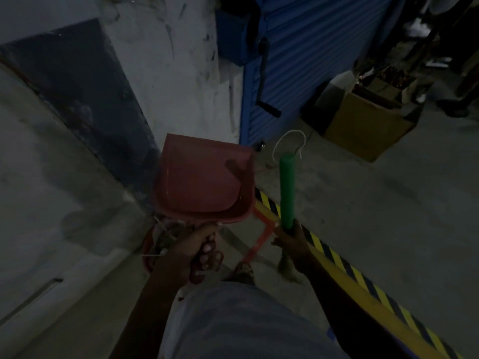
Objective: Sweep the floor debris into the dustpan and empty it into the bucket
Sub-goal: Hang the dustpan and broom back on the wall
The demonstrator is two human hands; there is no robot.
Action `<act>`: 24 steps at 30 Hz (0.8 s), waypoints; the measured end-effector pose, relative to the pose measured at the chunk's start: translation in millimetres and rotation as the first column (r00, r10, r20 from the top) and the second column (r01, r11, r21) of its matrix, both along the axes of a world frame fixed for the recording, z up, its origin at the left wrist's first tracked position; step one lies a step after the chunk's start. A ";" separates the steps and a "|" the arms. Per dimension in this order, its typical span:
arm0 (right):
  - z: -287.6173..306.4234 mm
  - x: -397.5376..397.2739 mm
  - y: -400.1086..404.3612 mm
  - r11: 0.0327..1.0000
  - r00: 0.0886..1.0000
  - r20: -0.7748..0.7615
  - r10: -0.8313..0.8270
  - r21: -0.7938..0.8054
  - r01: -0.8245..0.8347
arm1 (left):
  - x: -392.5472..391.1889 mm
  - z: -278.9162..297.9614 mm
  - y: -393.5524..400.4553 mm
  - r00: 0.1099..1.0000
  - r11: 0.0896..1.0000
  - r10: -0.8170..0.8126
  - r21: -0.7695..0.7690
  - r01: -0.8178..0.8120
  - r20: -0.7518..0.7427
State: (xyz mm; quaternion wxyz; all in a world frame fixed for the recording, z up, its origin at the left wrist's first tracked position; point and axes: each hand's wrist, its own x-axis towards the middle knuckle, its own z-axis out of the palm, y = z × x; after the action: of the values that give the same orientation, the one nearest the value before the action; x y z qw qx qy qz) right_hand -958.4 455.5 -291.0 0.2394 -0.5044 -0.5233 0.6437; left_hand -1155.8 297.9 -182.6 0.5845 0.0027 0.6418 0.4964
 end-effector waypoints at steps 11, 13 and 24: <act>-19.1 -8.1 142.8 0.782 0.930 0.337 0.147 0.537 -0.318 | -18.9 -24.3 123.8 0.994 0.997 0.074 -0.024 -0.072 0.076; -7.4 -17.4 150.3 0.818 0.960 0.207 0.189 0.508 -0.271 | -19.7 -20.0 144.2 0.984 0.994 0.109 0.005 -0.111 0.142; 23.7 -107.7 238.1 0.726 0.789 0.112 0.604 0.330 -0.603 | -30.1 2.3 223.8 0.902 0.884 0.421 0.180 -0.432 0.096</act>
State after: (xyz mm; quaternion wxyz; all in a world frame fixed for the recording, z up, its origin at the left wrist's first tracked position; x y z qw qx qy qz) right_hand -1066.1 693.6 -267.4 0.1035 -0.2552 -0.7636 0.5840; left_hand -1185.9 521.8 -180.2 0.4751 -0.0939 0.5582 0.6738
